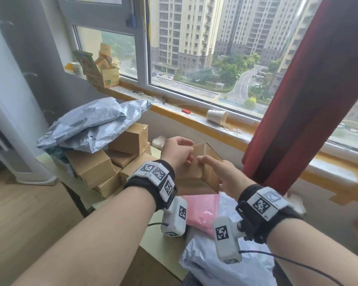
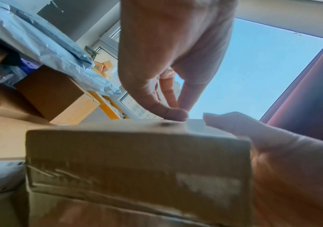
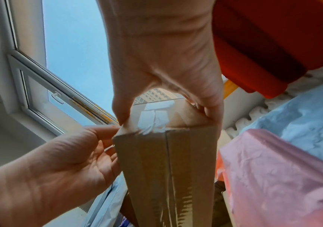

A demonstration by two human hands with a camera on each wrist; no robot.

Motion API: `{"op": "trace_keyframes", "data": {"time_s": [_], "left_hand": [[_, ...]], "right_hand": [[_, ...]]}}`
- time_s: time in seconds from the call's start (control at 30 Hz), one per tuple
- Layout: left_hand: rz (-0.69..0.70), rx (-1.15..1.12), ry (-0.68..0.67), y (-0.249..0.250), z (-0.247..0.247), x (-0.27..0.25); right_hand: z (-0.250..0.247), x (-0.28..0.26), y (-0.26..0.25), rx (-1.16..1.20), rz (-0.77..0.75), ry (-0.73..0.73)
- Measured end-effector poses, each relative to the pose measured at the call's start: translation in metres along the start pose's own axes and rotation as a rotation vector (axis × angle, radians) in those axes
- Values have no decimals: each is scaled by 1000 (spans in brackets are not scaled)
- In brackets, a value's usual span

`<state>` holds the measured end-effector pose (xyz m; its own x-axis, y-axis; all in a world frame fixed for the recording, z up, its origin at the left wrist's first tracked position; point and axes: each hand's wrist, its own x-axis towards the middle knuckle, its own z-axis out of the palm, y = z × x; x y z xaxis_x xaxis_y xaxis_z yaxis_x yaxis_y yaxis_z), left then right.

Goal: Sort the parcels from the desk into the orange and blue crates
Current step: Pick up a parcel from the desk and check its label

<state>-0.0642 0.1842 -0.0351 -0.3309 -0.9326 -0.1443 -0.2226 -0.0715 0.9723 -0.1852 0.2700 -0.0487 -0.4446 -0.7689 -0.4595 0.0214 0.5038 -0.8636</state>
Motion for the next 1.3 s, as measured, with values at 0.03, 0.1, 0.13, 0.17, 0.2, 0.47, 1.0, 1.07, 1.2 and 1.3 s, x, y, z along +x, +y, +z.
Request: {"op": "trace_keyframes", "data": {"time_s": [0.03,0.1,0.13,0.17,0.2,0.47,1.0,1.07,1.2,1.3], "left_hand": [[-2,3,17,0,2,0],[-24,10,84,-1,6,1],[-41,25,121,-1,7,2],[-69,36,139,-1,7,3],[-119,30,121,0,7,4],[-320,-263,-106,18,28,-6],[-134,-225,-284,13,25,-23],[-104,-222,-342,16,27,-26],[-71,-236,-402,18,34,-29],[-79,-247,-418,18,38,-31]], "right_hand": [[-4,-1,0,22,-2,31],[-13,-3,-1,63,-44,102],[-18,-3,-1,82,-87,146],[-23,-3,-2,96,-141,186],[-28,-5,-3,100,-204,212],[-55,-16,1,47,-504,215],[-91,-23,12,278,-172,10],[-93,-20,16,257,-138,-35],[-92,-22,22,177,-133,-155],[-90,-21,26,185,-147,-165]]}}
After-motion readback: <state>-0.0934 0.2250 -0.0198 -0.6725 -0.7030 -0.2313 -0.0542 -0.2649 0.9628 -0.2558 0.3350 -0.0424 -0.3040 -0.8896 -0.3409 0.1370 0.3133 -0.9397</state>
